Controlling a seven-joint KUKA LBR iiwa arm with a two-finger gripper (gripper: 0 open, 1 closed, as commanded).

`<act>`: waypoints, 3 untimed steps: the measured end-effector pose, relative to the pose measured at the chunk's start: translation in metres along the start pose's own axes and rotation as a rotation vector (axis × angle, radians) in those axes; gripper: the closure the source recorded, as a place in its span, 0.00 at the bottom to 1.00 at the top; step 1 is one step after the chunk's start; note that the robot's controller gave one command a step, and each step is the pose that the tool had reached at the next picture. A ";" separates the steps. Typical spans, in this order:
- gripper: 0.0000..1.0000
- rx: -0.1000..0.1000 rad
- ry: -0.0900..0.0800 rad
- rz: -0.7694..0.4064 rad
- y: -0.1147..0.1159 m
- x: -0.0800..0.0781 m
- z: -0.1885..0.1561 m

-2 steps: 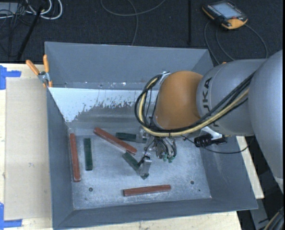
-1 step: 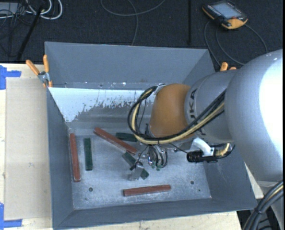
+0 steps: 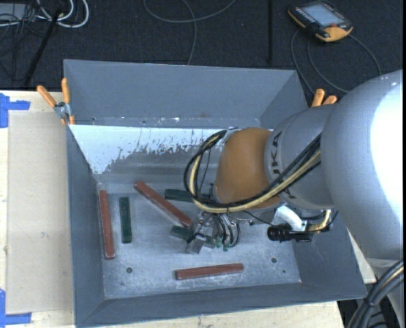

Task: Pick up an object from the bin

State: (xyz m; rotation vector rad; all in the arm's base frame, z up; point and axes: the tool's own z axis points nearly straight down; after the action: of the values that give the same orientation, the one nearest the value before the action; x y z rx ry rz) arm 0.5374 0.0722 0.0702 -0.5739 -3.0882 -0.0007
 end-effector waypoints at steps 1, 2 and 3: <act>1.00 0.000 0.000 0.000 0.000 0.000 0.000; 1.00 0.000 0.000 0.000 0.000 0.000 -0.001; 1.00 0.001 0.003 0.001 -0.001 0.001 -0.006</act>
Offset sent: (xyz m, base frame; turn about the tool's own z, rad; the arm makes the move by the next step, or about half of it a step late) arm 0.0001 0.0000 0.0073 0.0000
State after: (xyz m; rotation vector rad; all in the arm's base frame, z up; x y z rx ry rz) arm 0.5363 0.0720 0.0763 -0.5742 -3.0847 0.0004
